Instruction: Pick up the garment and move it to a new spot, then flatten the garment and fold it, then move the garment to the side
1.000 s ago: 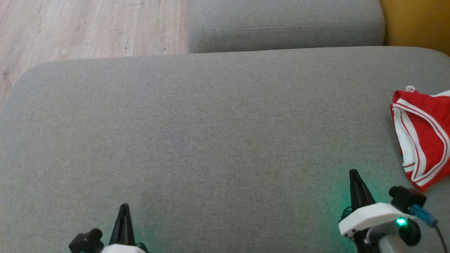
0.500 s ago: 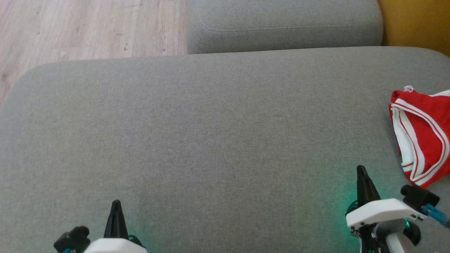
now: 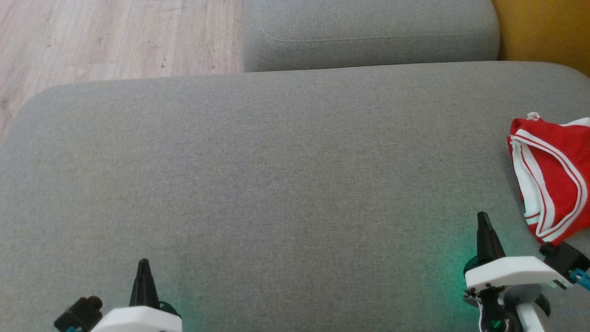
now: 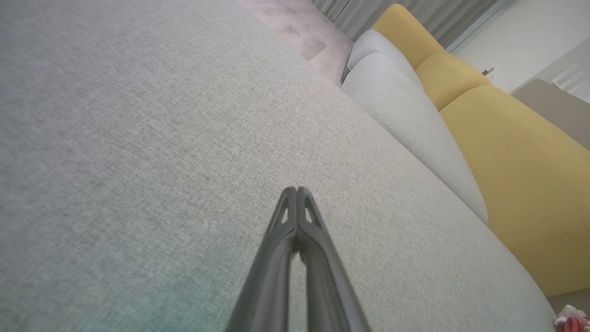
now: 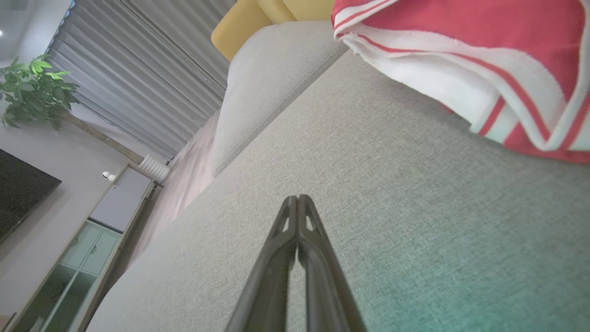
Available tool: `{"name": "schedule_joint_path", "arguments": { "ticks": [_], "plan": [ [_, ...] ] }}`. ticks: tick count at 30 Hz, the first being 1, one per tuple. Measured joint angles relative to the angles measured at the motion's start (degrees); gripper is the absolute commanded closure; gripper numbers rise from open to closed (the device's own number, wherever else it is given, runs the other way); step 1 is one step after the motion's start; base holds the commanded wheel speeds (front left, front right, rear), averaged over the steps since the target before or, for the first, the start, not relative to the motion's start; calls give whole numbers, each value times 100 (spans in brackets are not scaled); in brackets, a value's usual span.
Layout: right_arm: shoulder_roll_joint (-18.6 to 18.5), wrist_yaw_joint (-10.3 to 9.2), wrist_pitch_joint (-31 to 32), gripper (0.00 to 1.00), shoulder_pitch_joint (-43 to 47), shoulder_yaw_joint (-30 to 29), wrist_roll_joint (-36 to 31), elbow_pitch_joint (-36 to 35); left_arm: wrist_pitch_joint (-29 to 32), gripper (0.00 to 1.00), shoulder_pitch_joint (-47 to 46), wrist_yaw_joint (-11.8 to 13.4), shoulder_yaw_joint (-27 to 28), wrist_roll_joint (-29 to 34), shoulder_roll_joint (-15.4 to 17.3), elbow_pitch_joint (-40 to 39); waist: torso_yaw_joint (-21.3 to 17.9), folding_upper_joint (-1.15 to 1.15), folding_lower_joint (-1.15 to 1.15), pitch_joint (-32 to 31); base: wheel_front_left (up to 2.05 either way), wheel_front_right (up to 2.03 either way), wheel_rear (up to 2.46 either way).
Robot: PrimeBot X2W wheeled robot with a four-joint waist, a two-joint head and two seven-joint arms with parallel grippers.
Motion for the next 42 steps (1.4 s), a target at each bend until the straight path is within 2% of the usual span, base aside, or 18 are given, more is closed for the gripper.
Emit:
{"name": "schedule_joint_path", "arguments": {
  "ticks": [42],
  "plan": [
    [1,0,700,100,3,-379,2753,-655,705,100,-235,-256,432,-2648,-5,-344,-77,0,0,-54,0,0,0]
  ]
}}
